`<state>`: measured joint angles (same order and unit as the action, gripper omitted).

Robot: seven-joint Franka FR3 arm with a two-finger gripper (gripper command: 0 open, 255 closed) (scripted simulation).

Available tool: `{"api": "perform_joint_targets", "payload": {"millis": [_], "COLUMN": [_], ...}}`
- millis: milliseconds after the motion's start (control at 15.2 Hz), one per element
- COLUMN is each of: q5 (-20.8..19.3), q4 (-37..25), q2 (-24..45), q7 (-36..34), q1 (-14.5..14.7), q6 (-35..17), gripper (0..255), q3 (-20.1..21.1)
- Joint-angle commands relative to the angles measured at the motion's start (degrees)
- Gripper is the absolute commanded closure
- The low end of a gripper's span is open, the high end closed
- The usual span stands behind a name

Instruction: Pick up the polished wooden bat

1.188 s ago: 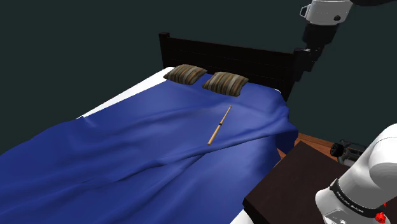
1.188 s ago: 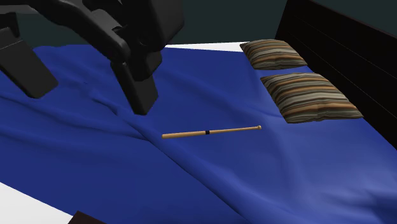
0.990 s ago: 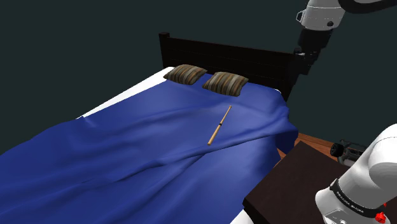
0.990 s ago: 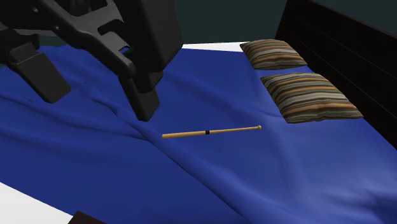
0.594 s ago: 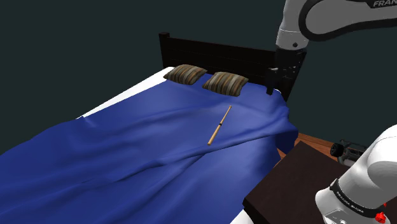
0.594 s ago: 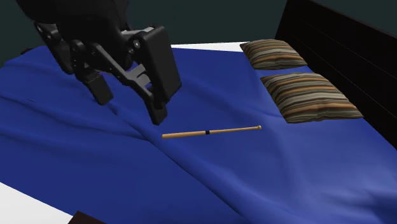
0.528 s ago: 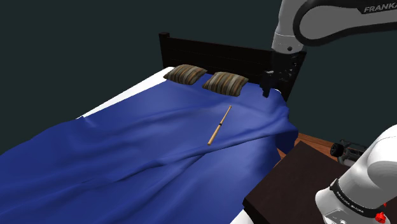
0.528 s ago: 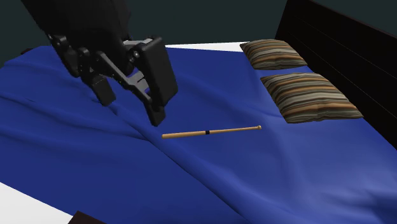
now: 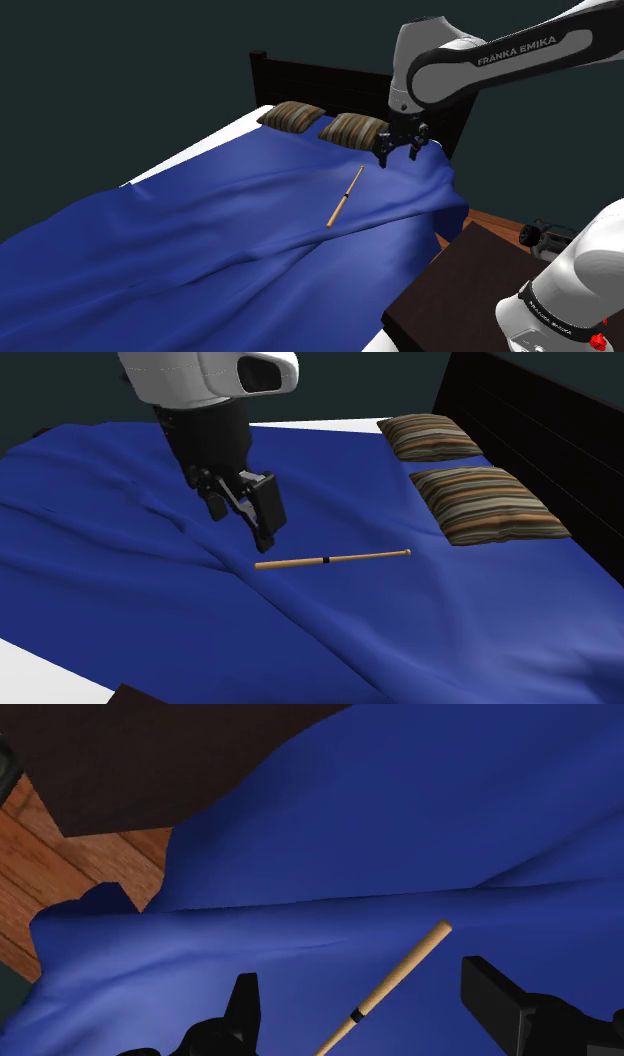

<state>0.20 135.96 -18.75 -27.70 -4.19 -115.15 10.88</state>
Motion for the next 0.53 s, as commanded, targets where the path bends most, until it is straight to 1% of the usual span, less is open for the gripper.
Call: {"api": "perform_joint_targets", "payload": {"millis": [0,462], "q5": [-0.36,-3.54], "q4": [-0.84,-7.05], "q2": [4.36,20.13], "q7": [-4.10,-17.30], "q1": [-0.63,-2.15], "q6": [-3.31,-11.78], "gripper": [0,0], "q3": [0.94,2.07]}}
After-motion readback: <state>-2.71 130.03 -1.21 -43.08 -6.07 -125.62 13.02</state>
